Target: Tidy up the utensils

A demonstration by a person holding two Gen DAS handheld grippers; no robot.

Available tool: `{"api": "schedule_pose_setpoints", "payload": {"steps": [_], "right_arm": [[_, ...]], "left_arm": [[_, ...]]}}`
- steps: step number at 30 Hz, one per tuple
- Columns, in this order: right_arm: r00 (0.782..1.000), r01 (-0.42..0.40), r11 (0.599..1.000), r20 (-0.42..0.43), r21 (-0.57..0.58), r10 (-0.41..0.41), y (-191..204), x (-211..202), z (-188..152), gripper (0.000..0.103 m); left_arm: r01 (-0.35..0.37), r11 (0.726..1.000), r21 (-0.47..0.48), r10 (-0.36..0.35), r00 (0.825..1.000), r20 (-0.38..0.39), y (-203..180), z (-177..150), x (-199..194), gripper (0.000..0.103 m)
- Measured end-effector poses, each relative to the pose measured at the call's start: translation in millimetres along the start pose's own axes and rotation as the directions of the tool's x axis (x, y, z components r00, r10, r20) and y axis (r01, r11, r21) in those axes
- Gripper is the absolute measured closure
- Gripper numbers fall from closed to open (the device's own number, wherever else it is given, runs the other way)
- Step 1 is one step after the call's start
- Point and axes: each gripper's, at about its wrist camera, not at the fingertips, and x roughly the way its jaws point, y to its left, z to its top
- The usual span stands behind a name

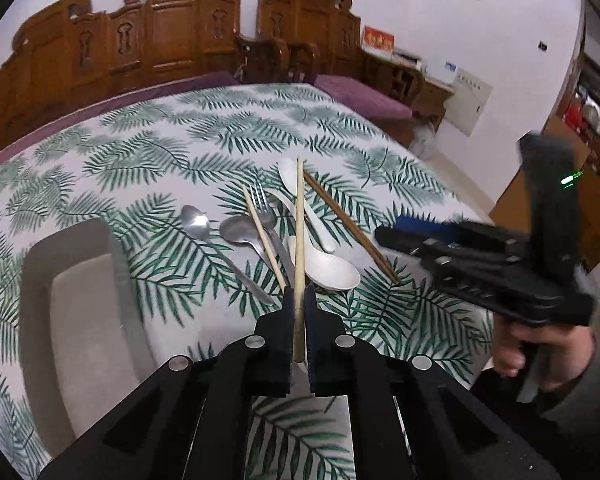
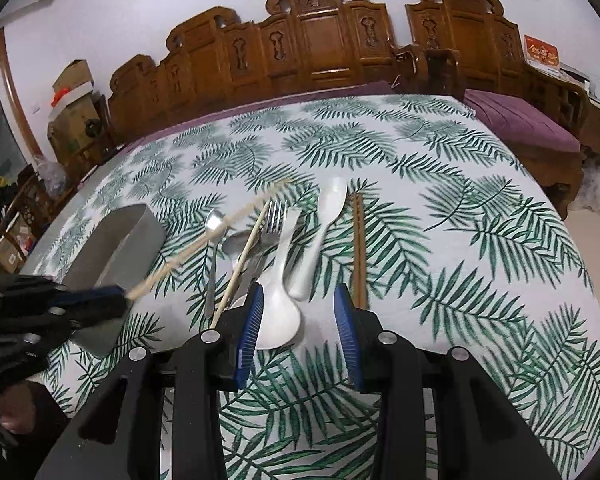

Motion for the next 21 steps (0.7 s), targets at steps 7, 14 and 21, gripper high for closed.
{"api": "schedule_pose_setpoints", "payload": {"steps": [7,14,21], "right_arm": [[0.998,-0.057,0.998,-0.023,-0.035,0.056,24.7,16.1,0.4,0.069],[0.995,-0.074,0.996,-0.063,-0.042,0.071,44.4,50.5,9.5,0.077],[0.994,-0.042,0.997,-0.105,-0.061,0.035,58.5,79.3,11.6,0.083]], "left_arm": [[-0.020,0.999,-0.033,0.022,0.998,0.066,14.0,-8.4,-31.4,0.099],[-0.041,0.997,-0.069,0.048,0.993,0.106,34.5,-15.6,-47.5,0.099],[-0.050,0.995,-0.087,0.060,0.991,0.117,46.6,-21.9,-54.7,0.099]]}}
